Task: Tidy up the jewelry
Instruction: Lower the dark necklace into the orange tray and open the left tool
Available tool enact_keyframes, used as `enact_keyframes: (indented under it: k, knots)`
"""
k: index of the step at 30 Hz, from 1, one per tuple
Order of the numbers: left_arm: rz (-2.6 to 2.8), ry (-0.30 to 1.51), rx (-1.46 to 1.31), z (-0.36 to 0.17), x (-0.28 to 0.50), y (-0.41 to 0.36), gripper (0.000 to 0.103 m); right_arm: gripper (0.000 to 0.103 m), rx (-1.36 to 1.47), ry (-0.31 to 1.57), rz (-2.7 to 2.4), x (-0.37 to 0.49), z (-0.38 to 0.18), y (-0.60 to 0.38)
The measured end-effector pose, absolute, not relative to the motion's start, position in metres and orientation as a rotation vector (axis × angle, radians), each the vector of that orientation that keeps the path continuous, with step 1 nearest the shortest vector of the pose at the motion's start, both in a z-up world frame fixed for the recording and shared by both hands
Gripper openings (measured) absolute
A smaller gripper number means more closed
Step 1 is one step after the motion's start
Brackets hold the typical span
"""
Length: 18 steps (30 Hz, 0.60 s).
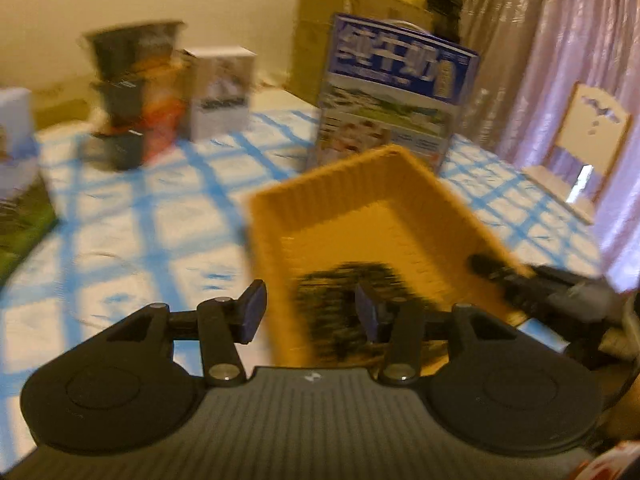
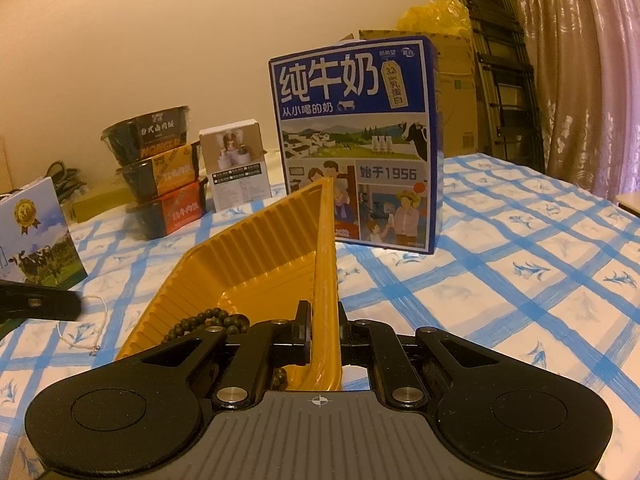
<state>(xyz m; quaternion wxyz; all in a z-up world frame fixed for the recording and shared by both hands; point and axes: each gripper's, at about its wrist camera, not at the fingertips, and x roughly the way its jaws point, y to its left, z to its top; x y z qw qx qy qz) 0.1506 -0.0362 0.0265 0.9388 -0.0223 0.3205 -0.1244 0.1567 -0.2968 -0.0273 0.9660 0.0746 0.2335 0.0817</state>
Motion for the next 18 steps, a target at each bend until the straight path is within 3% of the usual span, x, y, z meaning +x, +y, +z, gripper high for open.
enact_keyframes:
  k: [7,18]
  knots:
    - [-0.063,0.695,0.010,0.004,0.140,0.014,0.044,0.009,0.149,0.474,0.162,0.156,-0.029,-0.297]
    - [0.027,0.765,0.023,-0.036,0.183,0.039,0.039,0.009,0.139,0.483,0.152,0.157,-0.032,-0.299]
